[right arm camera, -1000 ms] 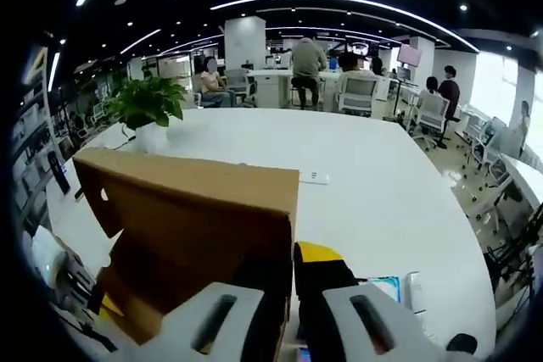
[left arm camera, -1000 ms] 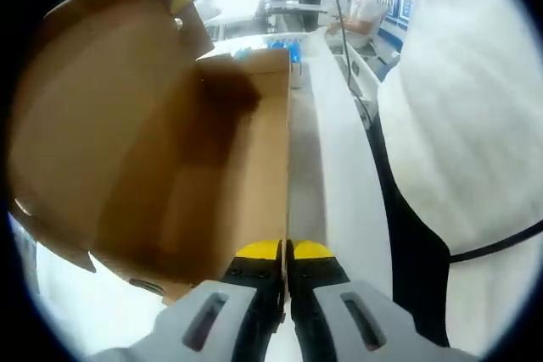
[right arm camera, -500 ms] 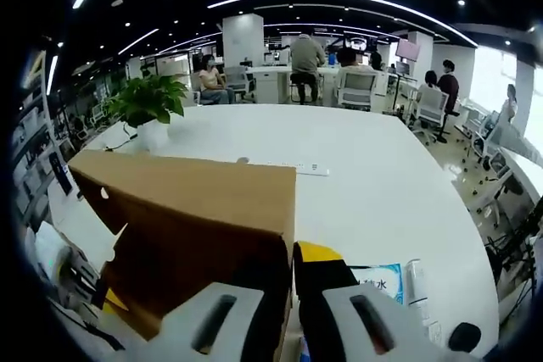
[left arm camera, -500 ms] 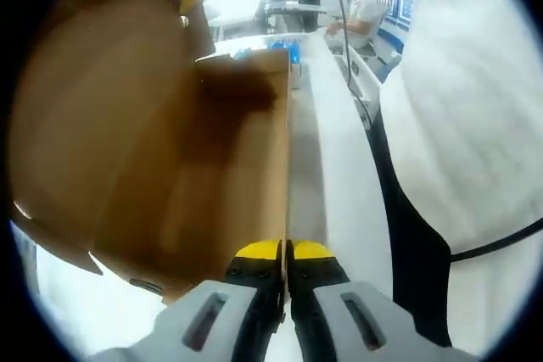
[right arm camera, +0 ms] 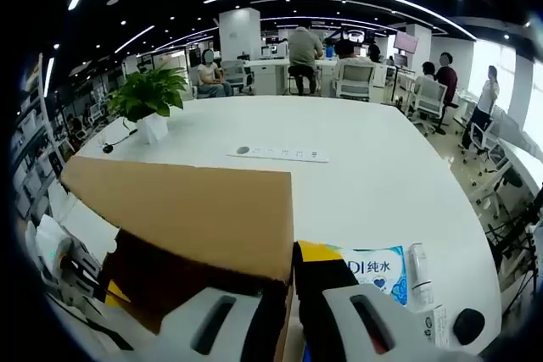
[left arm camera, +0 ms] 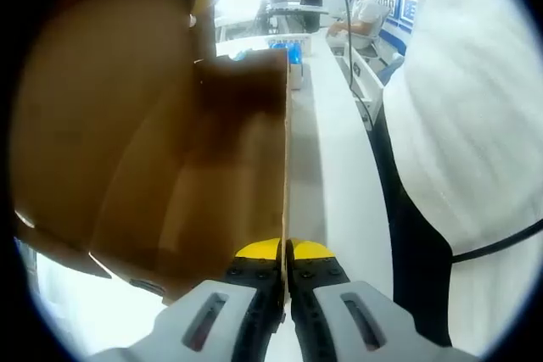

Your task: Operate the shoe box by opening the lid, removing the specified soft item, and placing it in the target area until the item is outside and the box remains undamaged.

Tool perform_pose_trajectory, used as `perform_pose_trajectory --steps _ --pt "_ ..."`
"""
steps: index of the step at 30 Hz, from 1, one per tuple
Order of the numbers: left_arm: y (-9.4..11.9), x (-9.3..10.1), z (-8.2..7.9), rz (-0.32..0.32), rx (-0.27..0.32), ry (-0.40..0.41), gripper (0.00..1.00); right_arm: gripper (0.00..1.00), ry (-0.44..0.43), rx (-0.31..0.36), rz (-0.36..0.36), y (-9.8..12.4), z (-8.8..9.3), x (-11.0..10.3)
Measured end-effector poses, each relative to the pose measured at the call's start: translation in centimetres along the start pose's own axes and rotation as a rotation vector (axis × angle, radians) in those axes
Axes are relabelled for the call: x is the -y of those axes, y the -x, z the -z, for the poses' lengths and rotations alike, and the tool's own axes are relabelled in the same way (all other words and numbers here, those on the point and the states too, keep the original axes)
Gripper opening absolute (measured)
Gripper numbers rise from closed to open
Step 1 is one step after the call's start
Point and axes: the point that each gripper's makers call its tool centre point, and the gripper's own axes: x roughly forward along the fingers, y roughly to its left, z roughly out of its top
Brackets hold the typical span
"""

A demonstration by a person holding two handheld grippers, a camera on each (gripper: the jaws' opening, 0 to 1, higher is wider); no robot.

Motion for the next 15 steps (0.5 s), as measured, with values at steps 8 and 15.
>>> perform_pose_trajectory --steps 8,15 --pt "0.0 -0.1 -0.1 -0.005 -0.001 0.007 0.01 0.0 -0.005 -0.009 0.013 0.1 1.3 0.1" --pt "0.1 -0.5 -0.1 0.016 -0.007 0.044 0.01 0.0 0.002 -0.013 0.015 -0.2 1.2 0.1"
